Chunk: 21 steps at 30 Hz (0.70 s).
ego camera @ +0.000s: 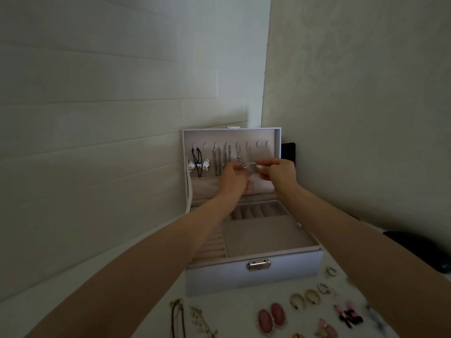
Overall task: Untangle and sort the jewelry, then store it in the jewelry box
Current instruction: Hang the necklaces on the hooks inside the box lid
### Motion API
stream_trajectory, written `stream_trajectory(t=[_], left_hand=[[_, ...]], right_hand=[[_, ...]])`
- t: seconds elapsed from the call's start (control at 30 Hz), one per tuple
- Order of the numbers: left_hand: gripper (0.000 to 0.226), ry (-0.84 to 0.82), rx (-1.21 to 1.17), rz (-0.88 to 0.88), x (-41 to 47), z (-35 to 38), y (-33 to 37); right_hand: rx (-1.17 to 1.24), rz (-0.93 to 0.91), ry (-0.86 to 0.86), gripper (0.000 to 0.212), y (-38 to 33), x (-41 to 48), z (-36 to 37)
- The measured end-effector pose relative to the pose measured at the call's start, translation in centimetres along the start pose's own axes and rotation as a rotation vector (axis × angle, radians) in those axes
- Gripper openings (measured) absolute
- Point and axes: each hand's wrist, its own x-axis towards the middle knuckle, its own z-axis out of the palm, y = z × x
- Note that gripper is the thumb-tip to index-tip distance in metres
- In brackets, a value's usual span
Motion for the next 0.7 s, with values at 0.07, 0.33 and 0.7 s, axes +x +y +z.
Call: stream_trajectory(t=[0.07,0.33,0.7], left_hand=[[0.022,-0.004,-0.011,0.018,-0.1,0.1,0.2],[0.016,-0.046,0.155,0.05,0.8,-0.5,0.6],[0.007,-0.093,0.277,0.102,0.8,-1.3,1.7]], right_hand=[[-0.048,-0.011,0.005,0.019,0.0,-0.1,-0.1],[-0.234,-0.18,-0.048,0.014,0.0,-1.0,-0.3],[-0.26,-0.174,-0.07,0.019,0.0,-0.7,-0.7]])
